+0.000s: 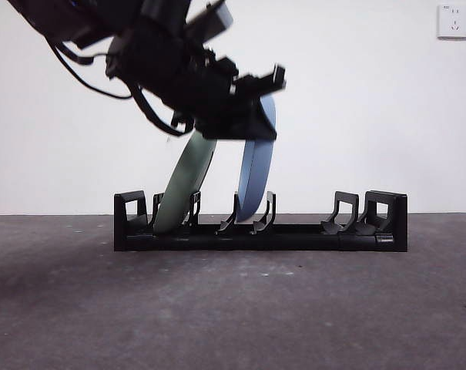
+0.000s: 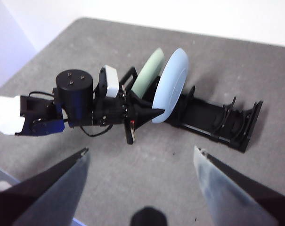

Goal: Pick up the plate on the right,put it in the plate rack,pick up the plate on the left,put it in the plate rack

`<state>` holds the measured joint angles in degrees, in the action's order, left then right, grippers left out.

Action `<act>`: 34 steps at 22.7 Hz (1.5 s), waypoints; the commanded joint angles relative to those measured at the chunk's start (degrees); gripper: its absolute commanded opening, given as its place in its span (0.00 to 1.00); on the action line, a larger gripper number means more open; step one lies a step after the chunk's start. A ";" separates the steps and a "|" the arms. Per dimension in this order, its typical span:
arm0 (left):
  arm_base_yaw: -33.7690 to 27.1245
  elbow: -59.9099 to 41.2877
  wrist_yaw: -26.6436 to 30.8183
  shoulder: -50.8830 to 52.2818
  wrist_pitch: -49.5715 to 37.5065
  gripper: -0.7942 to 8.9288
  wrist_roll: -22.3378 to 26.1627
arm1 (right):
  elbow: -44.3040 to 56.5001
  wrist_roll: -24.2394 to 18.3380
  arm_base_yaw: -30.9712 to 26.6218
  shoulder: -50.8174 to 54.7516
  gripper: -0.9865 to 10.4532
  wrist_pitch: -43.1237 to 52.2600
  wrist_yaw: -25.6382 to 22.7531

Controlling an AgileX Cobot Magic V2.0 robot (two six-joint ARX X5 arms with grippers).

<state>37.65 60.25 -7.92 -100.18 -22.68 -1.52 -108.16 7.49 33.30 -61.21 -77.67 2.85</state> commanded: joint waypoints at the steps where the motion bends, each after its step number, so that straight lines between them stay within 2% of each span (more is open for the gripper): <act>1: -0.22 -0.04 0.02 -1.16 -0.96 0.07 0.04 | 2.19 -0.22 0.07 -0.04 0.42 -1.33 0.17; 9: -0.22 -0.04 0.46 -2.14 -0.68 0.09 0.79 | 7.37 -0.39 0.07 -0.07 0.42 -1.31 0.17; 10: -0.22 -0.04 0.44 -2.14 -0.68 0.13 1.03 | 8.00 -0.42 0.07 -0.04 0.42 -1.29 0.17; 12: -0.22 -0.04 0.44 -2.14 -0.68 0.30 1.38 | 8.79 -0.44 0.07 -0.07 0.42 -1.29 0.17; 13: -0.22 -0.04 0.42 -2.14 -0.74 0.34 1.38 | 8.81 -0.46 0.07 -0.07 0.42 -1.29 0.17; 23: 1.77 -0.04 -1.49 -0.81 1.07 0.34 0.24 | 8.81 -0.72 0.07 -0.02 0.42 -1.27 0.13; 28: 3.26 -0.04 -1.42 9.33 12.74 0.34 0.68 | 8.81 -2.19 0.07 -0.04 0.42 -1.27 -0.94; 34: 3.28 -0.04 -1.44 31.36 34.73 0.34 1.18 | 11.34 -3.45 0.07 -0.02 0.42 -1.27 -0.55</act>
<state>40.73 60.27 -9.21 -69.82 11.38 -1.06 -97.36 4.64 33.30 -61.19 -77.67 2.20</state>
